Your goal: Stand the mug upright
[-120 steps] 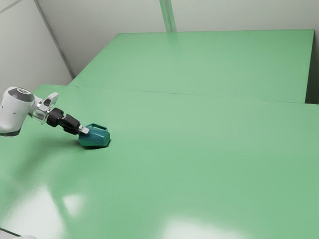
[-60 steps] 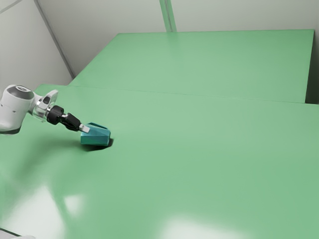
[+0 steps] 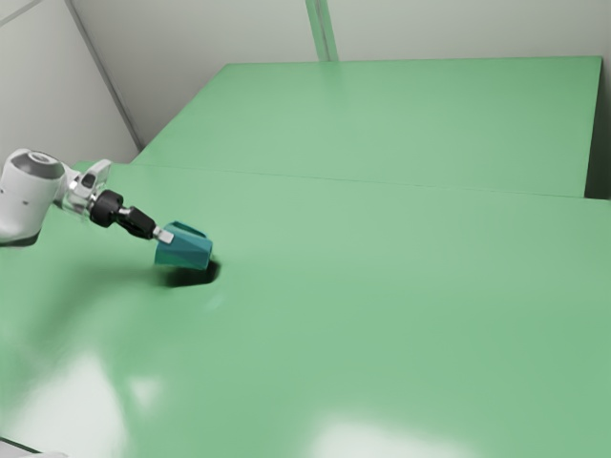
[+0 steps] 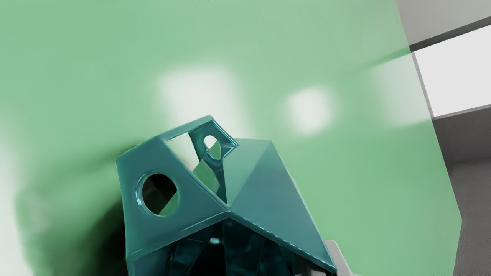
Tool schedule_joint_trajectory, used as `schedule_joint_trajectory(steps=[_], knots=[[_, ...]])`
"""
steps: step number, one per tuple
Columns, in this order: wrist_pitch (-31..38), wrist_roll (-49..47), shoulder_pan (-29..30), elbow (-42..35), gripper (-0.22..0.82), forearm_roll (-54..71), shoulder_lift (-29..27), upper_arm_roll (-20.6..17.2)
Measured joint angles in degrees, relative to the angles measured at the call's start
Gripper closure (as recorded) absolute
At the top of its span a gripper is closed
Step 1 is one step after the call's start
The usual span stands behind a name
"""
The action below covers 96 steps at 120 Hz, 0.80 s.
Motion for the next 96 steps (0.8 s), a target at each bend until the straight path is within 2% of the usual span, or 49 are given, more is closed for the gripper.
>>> schedule_joint_trajectory(steps=[28,54,96], knots=[[4.08,-0.34,-1.29,-2.04,0.79,3.72,-5.78,-2.27],[10.72,-3.35,-6.6,-6.41,0.79,12.71,-12.9,-3.08],[20.62,-14.52,-7.91,-11.48,0.79,30.88,-19.05,-10.99]])
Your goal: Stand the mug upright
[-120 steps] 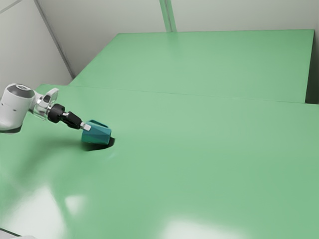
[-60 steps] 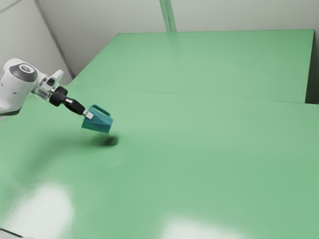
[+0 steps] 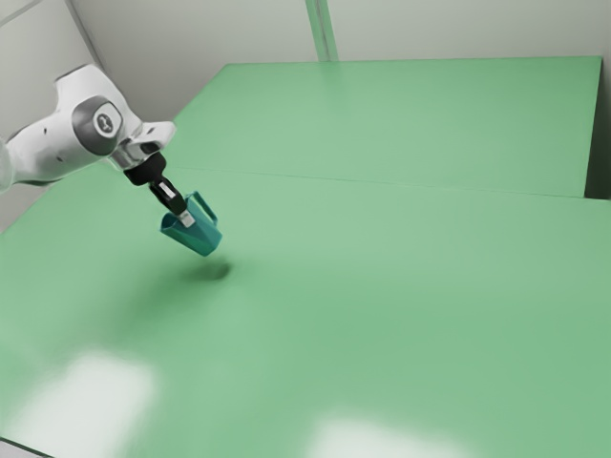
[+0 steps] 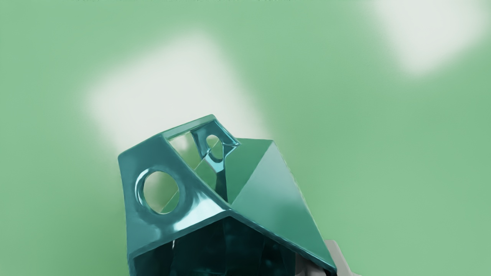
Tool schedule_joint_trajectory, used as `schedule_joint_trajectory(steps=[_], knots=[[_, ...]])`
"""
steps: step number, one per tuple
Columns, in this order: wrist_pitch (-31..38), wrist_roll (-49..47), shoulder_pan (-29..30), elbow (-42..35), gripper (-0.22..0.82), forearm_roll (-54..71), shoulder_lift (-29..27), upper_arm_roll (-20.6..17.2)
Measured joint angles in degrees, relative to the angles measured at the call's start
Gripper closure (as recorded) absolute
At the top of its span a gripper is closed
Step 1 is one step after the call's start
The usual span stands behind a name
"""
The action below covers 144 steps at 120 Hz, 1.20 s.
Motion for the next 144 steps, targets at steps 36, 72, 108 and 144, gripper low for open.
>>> schedule_joint_trajectory(steps=[36,72,108,144], knots=[[4.28,-11.25,0.02,-5.43,0.79,6.21,-3.16,-5.28],[6.83,-20.4,0.49,-11.58,0.79,8.29,-7.55,-8.96],[7.29,-26.47,-0.57,-13.86,0.79,10.72,-7.55,-11.87],[5.9,-31.03,-0.59,-15.01,0.78,12.22,-6.79,-12.86]])
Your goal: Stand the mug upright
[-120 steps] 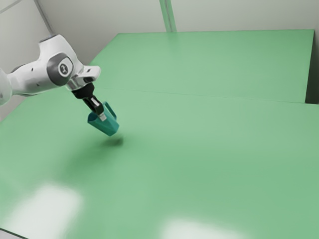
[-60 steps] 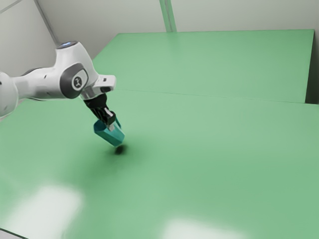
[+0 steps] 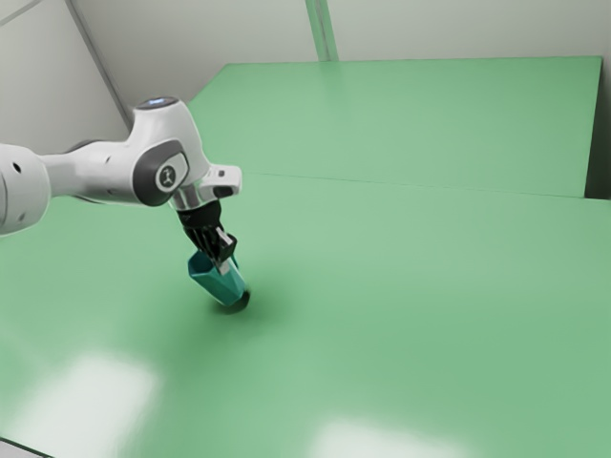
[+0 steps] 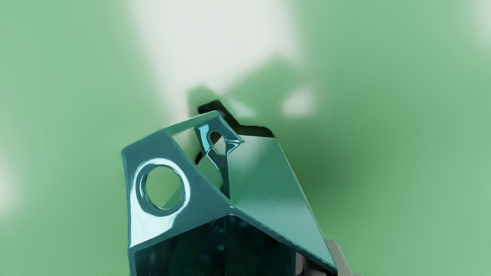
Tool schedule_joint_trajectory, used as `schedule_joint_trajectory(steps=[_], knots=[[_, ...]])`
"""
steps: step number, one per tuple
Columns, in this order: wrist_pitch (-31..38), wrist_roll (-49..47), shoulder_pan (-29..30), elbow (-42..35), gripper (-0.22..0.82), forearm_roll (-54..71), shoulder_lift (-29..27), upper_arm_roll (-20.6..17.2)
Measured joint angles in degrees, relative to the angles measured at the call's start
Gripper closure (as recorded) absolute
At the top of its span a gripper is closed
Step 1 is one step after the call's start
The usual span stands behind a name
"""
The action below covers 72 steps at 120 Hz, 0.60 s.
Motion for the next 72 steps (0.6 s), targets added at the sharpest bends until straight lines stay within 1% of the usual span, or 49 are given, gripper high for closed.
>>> schedule_joint_trajectory(steps=[44,48,64,72], knots=[[0.01,-3.63,0.73,-0.32,0.79,1.86,2.35,-0.03],[0.08,-3.85,0.69,-0.33,0.74,1.89,2.33,-0.03],[0.27,-4.57,0.65,-0.35,0.44,1.9,2.1,-0.08],[0.34,-4.87,0.8,-0.35,0.32,1.88,1.99,-0.42]])
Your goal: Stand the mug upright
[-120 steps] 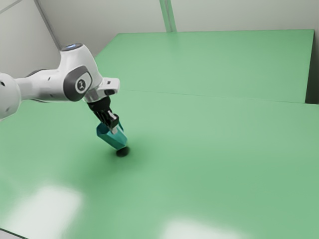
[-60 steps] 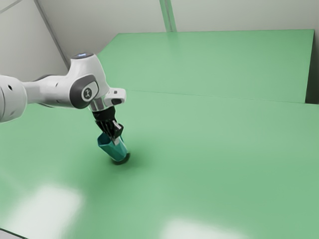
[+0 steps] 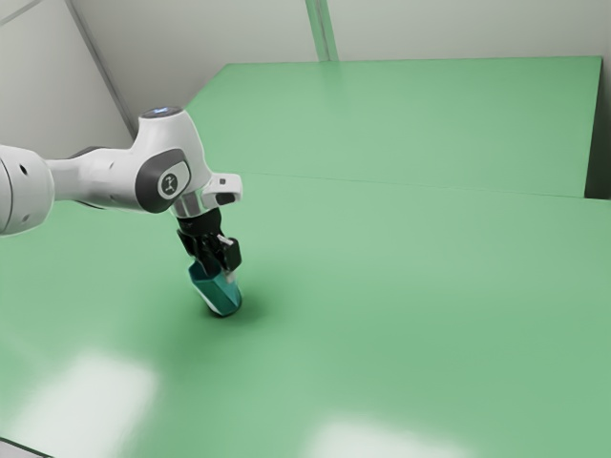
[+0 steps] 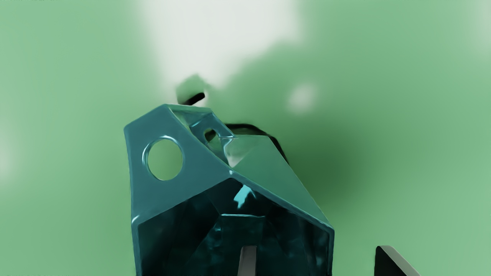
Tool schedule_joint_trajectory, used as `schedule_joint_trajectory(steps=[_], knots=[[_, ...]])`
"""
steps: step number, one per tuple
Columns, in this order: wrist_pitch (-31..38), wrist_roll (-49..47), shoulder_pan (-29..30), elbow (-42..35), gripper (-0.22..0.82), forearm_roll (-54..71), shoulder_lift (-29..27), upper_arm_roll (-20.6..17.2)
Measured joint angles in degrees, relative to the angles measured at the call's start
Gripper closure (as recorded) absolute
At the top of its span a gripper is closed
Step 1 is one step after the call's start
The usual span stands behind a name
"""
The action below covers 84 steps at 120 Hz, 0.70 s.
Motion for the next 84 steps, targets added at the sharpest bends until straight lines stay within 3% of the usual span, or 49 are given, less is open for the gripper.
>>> schedule_joint_trajectory(steps=[17,40,84], knots=[[0.06,-0.56,0.03,-0.06,0.17,-0.07,-1.82,-0.99],[-1.65,-0.56,-0.08,1.73,0.07,-1.46,-8.15,-1.95],[-13.22,-1.48,-0.49,21.55,0.01,-3.33,-7.45,-2.11]])
